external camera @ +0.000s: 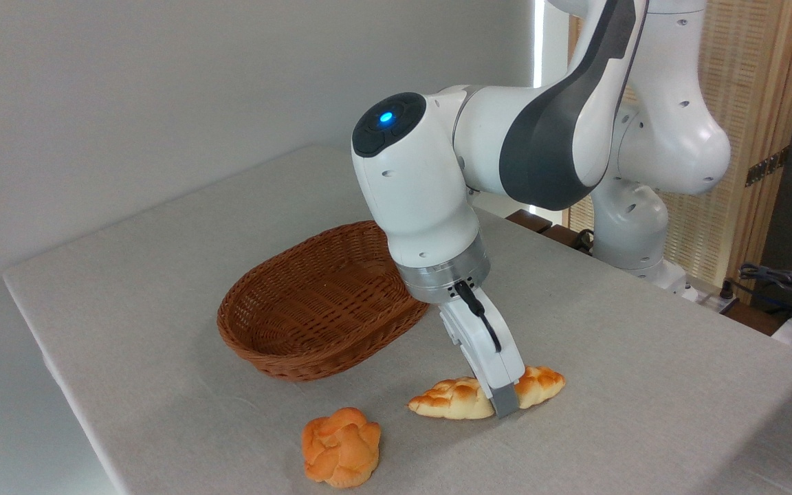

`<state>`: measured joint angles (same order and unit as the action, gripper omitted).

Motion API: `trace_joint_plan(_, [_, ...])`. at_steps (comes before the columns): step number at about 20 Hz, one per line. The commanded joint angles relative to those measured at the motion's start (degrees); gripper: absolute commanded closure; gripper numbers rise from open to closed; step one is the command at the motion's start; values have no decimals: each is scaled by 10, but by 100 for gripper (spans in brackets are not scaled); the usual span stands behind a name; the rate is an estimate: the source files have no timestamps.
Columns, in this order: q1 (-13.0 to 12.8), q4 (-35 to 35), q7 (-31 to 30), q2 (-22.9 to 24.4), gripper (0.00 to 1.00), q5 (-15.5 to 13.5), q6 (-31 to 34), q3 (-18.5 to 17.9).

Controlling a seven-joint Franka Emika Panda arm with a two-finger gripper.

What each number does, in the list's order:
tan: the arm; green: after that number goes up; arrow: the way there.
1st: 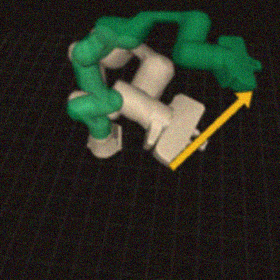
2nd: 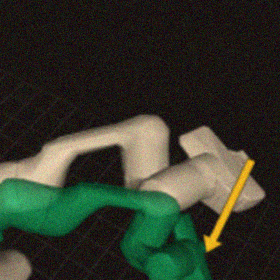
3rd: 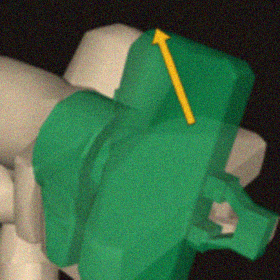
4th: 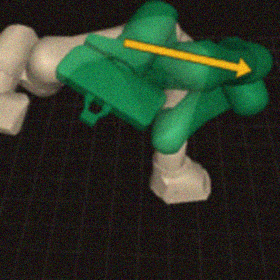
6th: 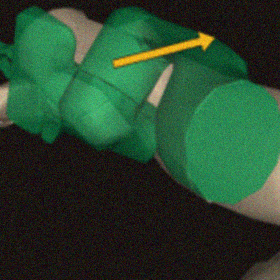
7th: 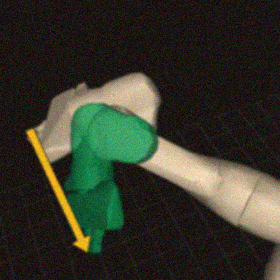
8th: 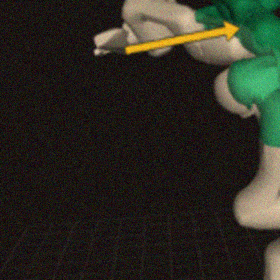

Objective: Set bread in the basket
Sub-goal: 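Lift the braided roll and carry it over the basket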

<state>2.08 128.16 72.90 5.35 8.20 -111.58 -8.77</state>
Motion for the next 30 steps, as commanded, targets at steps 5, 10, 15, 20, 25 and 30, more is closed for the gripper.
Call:
trace_joint_plan(5, [0,-118,16,-12,87,-23,154,-4])
trace_joint_plan(10, [-1,-189,7,-4,87,-174,269,-5])
trace_joint_plan(15, [-5,-187,-99,-10,85,-313,275,50])
trace_joint_plan(20, [-16,-156,-213,-36,80,-316,246,139])
trace_joint_plan(25, [-26,-100,-301,-37,2,-329,162,161])
trace_joint_plan(30, [-26,-94,-297,-38,0,-328,164,161])
